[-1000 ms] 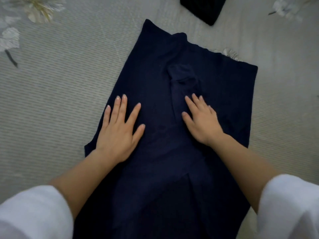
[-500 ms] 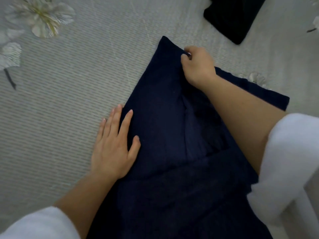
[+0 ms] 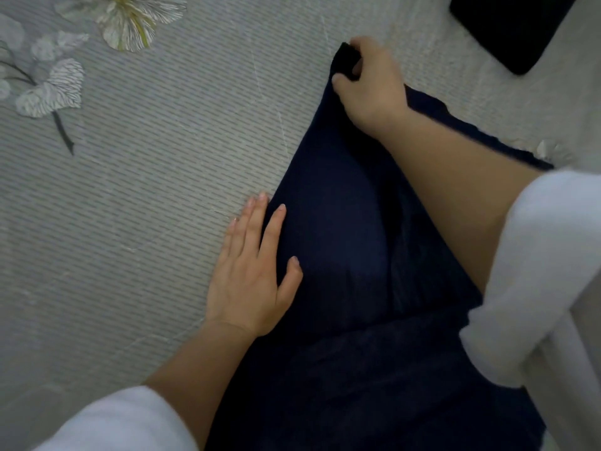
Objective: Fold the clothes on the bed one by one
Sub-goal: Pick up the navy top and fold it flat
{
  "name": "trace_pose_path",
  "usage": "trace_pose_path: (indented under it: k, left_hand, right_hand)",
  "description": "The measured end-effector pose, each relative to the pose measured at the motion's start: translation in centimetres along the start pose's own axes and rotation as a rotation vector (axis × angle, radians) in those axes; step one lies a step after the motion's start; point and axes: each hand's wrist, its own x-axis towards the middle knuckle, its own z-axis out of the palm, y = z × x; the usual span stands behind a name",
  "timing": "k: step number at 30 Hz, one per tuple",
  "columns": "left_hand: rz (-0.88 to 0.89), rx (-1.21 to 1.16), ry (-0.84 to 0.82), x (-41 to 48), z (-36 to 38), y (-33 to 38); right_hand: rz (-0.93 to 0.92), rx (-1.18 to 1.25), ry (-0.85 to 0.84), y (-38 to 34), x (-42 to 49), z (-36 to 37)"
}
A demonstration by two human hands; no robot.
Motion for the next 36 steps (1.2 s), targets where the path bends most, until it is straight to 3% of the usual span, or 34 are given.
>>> trace_pose_path:
  k: [5,10,17,21,23,27,30,36]
  left_hand:
    - [0.002,-0.017,0.024,-0.2,0.2,0.0]
    - [0.019,-0.017,0.06,-0.3,0.8,-0.3]
    - [0.017,0.154,-0.011,-1.0,-0.7,-2.9]
    - [0.198,0.168,0.004,-5.9,-3.0,-5.2]
    - [0.347,0.149,0.004,-11.0,-3.5,-5.4]
    - [0.579,0.193,-0.221,-22.6,-2.3,-6.0]
    - [0.69,0.308,-0.382,-29.8,-1.3,-7.0]
    - [0.718,0.375,-0.506,-31.9,-3.7,-8.4]
  right_hand:
    - [-0.07,-0.129,0.062,0.9,-13.7,0.8]
    - [0.187,-0.24,0.03,4.4,-28.1,1.0]
    - [0.315,-0.31,-0.104,5.9,-40.7,2.0]
    - [0.302,-0.281,0.03,5.3,-45.9,2.1]
    - [0.282,-0.31,0.02,5.1,-49.9,2.6]
    - [0.219,-0.424,-0.175,5.3,-58.8,4.1]
    - [0.151,-0.419,-0.21,5.8,-63.5,3.8]
    - [0.181,-0.261,-0.086,7.3,-68.5,1.1]
